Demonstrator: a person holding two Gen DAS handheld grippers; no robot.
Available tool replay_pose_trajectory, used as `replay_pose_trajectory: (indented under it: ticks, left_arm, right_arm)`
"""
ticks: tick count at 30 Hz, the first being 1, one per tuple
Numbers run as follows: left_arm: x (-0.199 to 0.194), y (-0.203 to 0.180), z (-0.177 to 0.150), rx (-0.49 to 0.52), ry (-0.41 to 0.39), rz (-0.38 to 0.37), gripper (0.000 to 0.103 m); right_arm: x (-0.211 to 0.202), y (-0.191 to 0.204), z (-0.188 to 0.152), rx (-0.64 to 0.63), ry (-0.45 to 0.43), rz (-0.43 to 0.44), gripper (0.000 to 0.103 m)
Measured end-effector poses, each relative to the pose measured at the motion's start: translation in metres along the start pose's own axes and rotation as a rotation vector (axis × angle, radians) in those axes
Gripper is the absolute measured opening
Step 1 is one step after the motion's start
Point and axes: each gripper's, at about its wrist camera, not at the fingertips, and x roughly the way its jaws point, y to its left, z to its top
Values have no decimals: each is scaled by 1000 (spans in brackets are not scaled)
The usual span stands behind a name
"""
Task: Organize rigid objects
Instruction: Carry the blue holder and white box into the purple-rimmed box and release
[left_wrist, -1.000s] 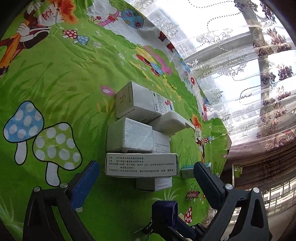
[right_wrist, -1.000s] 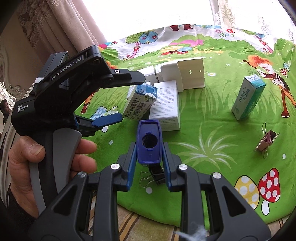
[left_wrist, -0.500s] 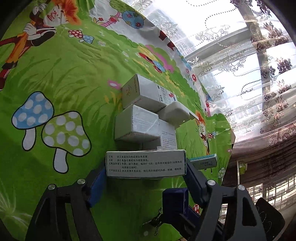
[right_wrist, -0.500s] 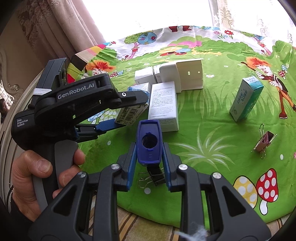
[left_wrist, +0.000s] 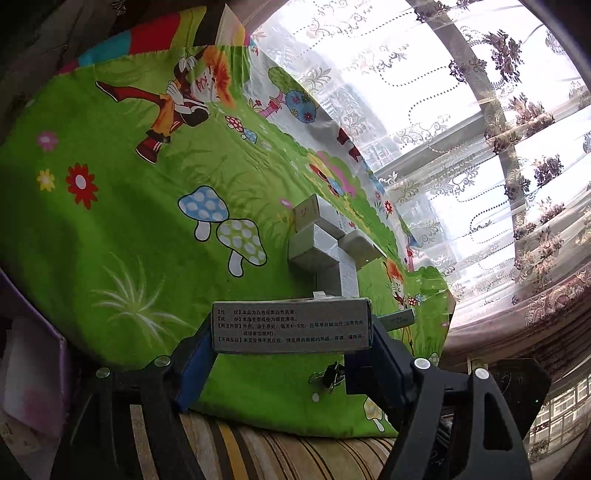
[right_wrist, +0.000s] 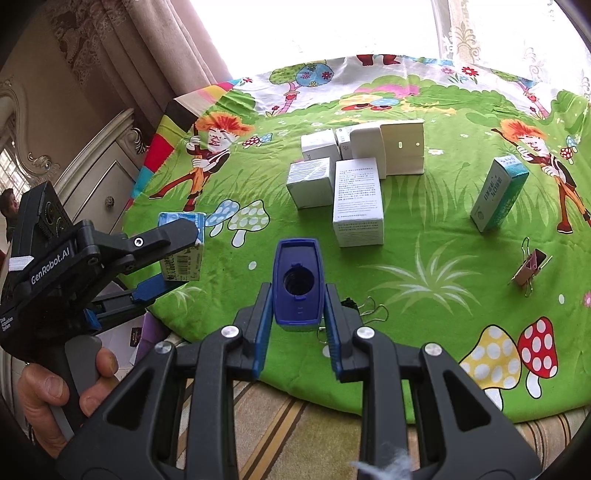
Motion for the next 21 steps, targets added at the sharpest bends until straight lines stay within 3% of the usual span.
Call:
replay_pose_trajectory:
  ticks: [8, 15, 21]
  left_arm:
    - [-79, 33, -14, -33, -116, 79, 76]
    - [-145, 69, -19, -84, -219, 206, 76]
    - [-182, 107, -26, -149, -253, 292, 76]
  right_arm:
    - [-13, 58, -12, -117, 26, 70, 31]
    - [-17, 125, -32, -257, 70, 138, 31]
    - [-12, 181, -53, -395, 122, 183, 31]
